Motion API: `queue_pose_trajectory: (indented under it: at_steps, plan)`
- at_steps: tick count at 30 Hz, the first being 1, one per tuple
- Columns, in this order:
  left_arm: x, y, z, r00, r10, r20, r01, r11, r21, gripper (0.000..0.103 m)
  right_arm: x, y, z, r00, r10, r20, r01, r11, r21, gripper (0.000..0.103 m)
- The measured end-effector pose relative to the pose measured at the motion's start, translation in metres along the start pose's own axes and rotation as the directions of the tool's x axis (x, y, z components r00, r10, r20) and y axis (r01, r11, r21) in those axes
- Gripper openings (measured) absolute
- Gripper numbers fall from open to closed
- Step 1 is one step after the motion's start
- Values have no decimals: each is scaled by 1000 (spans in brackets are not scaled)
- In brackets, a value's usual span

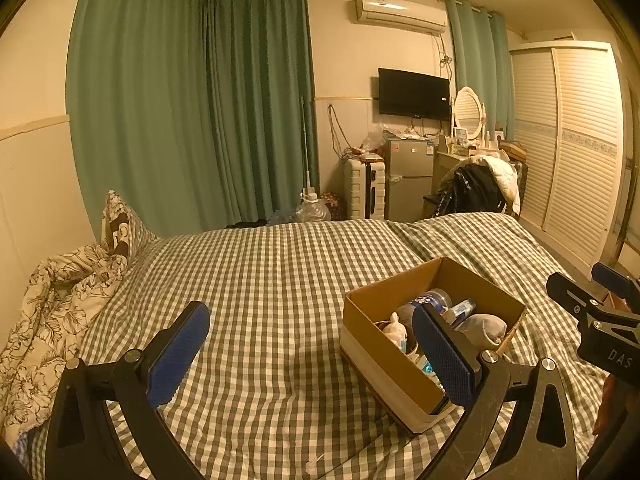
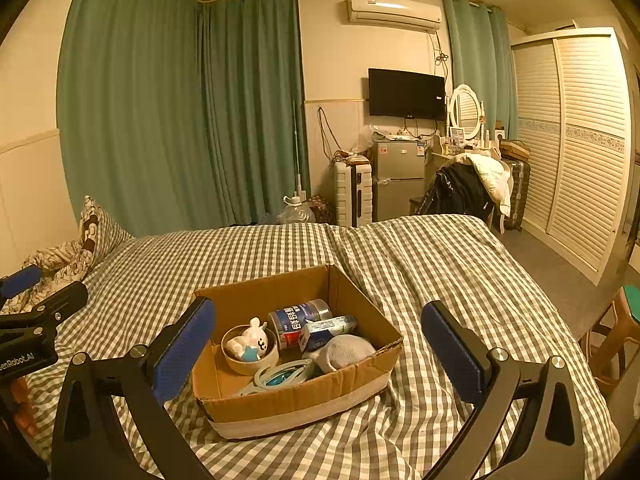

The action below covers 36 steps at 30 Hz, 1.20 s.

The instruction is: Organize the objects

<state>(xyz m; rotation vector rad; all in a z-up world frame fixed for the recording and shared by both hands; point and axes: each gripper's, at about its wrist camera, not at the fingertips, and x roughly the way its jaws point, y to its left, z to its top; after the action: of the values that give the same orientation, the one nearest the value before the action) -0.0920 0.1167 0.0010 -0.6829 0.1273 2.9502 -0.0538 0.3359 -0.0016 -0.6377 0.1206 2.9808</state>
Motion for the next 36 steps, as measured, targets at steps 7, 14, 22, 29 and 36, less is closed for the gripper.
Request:
queue_pose_trajectory:
  at_steps: [7, 14, 22, 29, 36]
  plan:
    - [0, 2, -4, 1000, 14, -4, -14, 1000, -2, 103, 0, 2, -1, 1000, 5, 3, -5, 1000, -10, 103]
    - [-3, 4, -2, 1000, 21, 1, -21, 1000, -5, 103, 0, 4, -2, 1000, 5, 4, -5, 1000, -14, 103]
    - [-3, 4, -2, 1000, 26, -6, -26, 1000, -3, 103, 1, 6, -3, 1000, 9, 1, -9, 1000, -21, 103]
    - [-3, 3, -3, 1000, 24, -9, -24, 1000, 0, 103, 3, 6, -5, 1000, 11, -7, -11, 1000, -24, 103]
    - [-3, 2, -3, 1000, 25, -10, -25, 1000, 3, 103, 3, 7, -5, 1000, 12, -11, -13, 1000, -27, 103]
